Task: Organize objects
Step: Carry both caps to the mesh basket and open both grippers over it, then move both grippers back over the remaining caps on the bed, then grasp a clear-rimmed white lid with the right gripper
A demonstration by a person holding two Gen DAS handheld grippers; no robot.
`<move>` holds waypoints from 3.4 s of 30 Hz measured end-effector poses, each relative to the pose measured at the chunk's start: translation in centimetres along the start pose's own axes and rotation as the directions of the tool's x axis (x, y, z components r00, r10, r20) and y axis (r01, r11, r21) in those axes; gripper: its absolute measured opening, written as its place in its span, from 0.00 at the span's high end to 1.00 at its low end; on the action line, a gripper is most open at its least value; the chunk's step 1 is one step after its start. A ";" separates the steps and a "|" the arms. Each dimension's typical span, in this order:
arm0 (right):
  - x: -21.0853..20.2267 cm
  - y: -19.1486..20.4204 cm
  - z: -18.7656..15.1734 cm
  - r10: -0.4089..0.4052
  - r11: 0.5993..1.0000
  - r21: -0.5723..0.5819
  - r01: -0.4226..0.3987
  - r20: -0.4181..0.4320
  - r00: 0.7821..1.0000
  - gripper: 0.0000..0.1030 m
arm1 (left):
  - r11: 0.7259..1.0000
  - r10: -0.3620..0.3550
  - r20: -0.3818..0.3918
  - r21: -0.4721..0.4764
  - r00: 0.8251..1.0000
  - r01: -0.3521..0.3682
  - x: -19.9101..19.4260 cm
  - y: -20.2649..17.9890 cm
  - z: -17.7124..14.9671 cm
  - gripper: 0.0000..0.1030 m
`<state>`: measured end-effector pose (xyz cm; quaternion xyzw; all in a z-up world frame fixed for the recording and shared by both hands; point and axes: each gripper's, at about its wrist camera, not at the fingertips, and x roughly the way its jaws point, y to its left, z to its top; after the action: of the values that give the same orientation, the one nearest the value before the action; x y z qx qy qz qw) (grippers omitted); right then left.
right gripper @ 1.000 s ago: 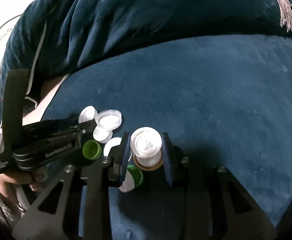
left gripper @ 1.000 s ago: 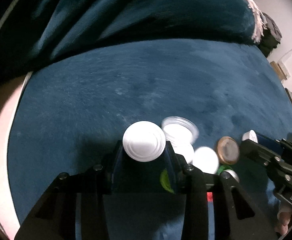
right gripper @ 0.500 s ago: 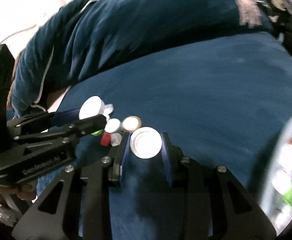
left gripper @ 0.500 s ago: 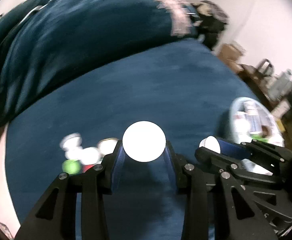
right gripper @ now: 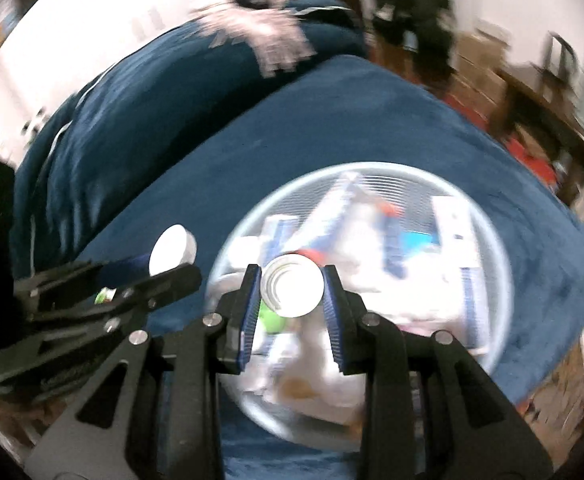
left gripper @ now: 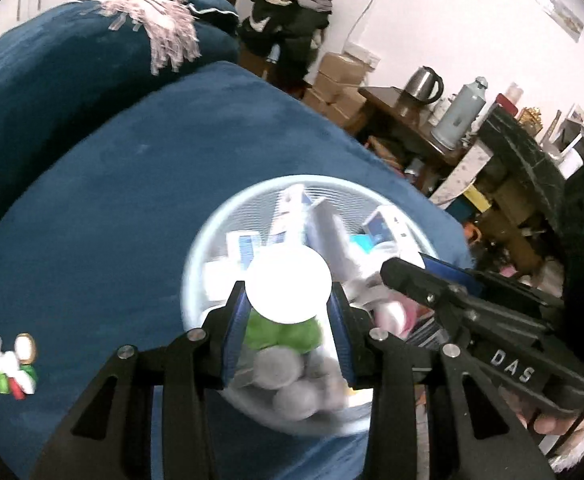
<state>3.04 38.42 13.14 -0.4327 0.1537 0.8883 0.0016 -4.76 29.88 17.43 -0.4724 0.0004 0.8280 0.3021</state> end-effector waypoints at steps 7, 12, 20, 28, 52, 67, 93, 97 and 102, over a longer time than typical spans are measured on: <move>0.9 -3.3 1.7 -0.045 0.996 0.077 0.046 -0.013 0.999 0.68 | 0.994 0.035 -0.031 -0.101 0.999 -0.038 3.1 1.2 0.2 0.57; 0.6 -4.0 1.3 -0.060 0.994 0.088 0.059 0.008 0.998 0.54 | 0.991 0.017 0.013 -0.130 1.000 -0.015 2.3 2.0 0.0 0.23; 0.0 -2.1 0.1 -0.106 0.994 -0.020 0.107 0.045 0.993 0.31 | 0.985 0.142 0.036 -0.107 0.989 -0.138 0.1 4.0 -0.9 0.01; -0.1 2.2 0.0 -0.070 0.988 -0.134 0.078 0.059 0.996 0.20 | 0.967 0.253 0.055 -0.054 0.966 -0.250 -3.0 7.1 -2.4 0.01; 8.8 19.8 -4.4 0.070 0.909 -0.399 -0.125 -0.149 0.986 0.09 | 0.838 0.455 -0.107 -0.286 0.884 -0.465 -7.2 27.2 -11.5 0.01; 16.8 25.9 -6.9 0.047 0.861 -0.474 -0.181 -0.281 0.959 0.09 | 0.707 0.499 -0.234 -0.447 0.834 -0.548 -8.6 36.3 -17.7 0.01; 26.6 36.5 -6.4 0.119 0.774 -0.514 -0.369 -0.454 0.883 0.60 | 0.655 0.489 -0.236 -0.538 0.840 -0.531 -8.8 39.0 -18.4 0.02; 24.2 33.9 -5.1 0.211 0.798 -0.448 -0.402 -0.418 0.884 0.60 | 0.722 0.456 -0.219 -0.476 0.863 -0.502 -7.0 37.9 -17.5 0.06; 21.6 30.3 -3.9 0.243 0.831 -0.398 -0.390 -0.371 0.896 0.60 | 0.767 0.462 -0.232 -0.381 0.856 -0.517 -4.9 36.7 -16.4 0.10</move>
<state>-11.61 5.70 2.45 -0.5203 0.0065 0.8089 -0.2739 -8.52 -7.20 1.75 -0.5612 -0.0401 0.8259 -0.0368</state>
